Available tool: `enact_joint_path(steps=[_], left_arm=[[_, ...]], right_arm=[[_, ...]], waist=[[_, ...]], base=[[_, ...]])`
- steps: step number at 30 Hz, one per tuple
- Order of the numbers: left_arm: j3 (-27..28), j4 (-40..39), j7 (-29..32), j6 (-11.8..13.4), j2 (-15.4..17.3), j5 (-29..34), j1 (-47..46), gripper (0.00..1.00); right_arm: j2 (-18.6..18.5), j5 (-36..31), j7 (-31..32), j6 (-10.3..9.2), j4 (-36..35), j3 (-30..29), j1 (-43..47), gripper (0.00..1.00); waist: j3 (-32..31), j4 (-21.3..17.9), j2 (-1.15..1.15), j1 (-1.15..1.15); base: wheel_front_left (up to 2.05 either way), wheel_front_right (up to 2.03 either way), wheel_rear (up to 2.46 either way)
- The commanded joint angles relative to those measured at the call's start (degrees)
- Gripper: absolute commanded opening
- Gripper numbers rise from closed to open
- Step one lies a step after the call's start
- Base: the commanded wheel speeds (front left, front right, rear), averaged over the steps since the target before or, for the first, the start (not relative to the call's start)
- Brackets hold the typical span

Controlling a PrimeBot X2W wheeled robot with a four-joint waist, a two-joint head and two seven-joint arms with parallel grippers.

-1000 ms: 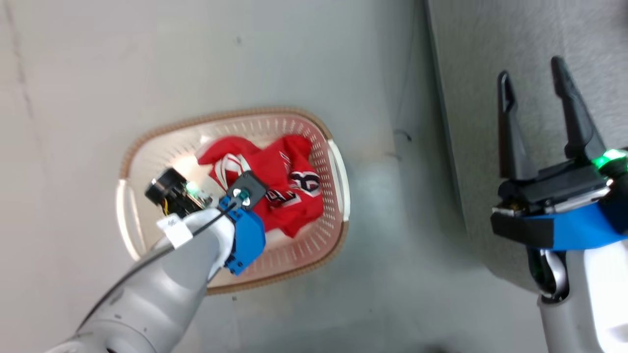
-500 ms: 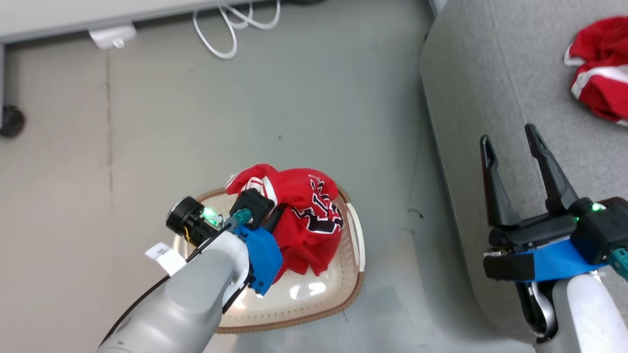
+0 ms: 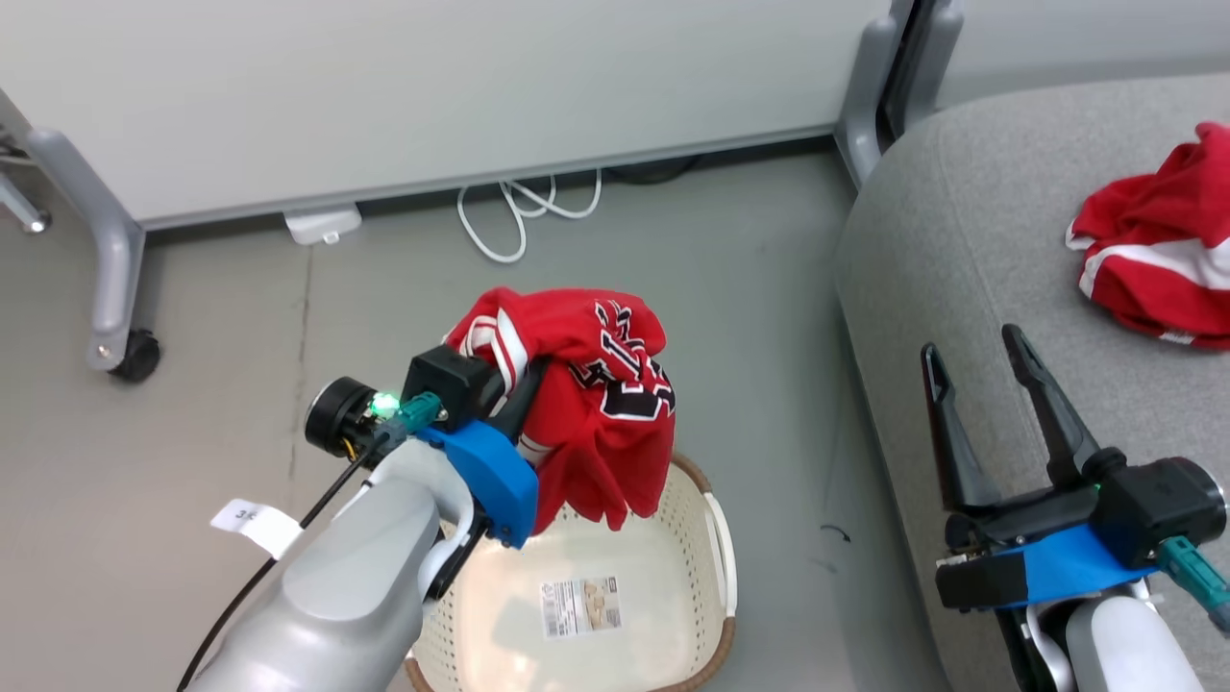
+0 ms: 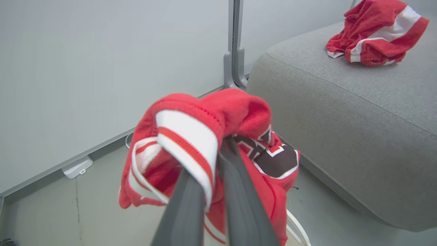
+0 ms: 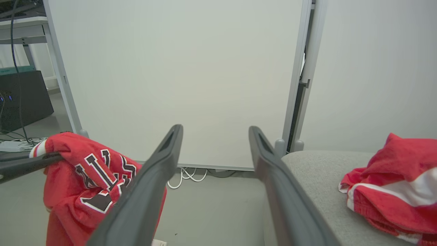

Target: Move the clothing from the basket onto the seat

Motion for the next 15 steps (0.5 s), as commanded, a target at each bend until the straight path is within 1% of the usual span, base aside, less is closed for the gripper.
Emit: enact_joint_path(steps=[1, 8, 15], left_arm=[[2.1, -1.7, -0.3, 0.2, 0.4, 0.7, 0.6, 0.00], [6.6, -4.9, -0.3, -0.1, 0.5, 1.8, 1.3, 0.00], [6.6, -5.5, -0.2, -0.5, -0.3, 1.0, 1.3, 0.00]], right_arm=[[0.2, 0.2, -0.2, 0.03, 0.4, 0.1, 1.4, 1.00], [0.8, 0.2, -0.2, 0.03, 1.1, 0.2, 3.3, 1.00], [1.2, 0.2, -0.2, 0.03, 1.6, 0.2, 5.0, 1.00]], waist=[[-2.3, 0.4, -0.01, 0.01], [-5.8, 0.5, -0.01, 0.01], [-8.3, 0.8, -0.01, 0.01]], base=[[0.00, 0.00, 0.00], [0.00, 0.00, 0.00], [0.00, 0.00, 0.00]])
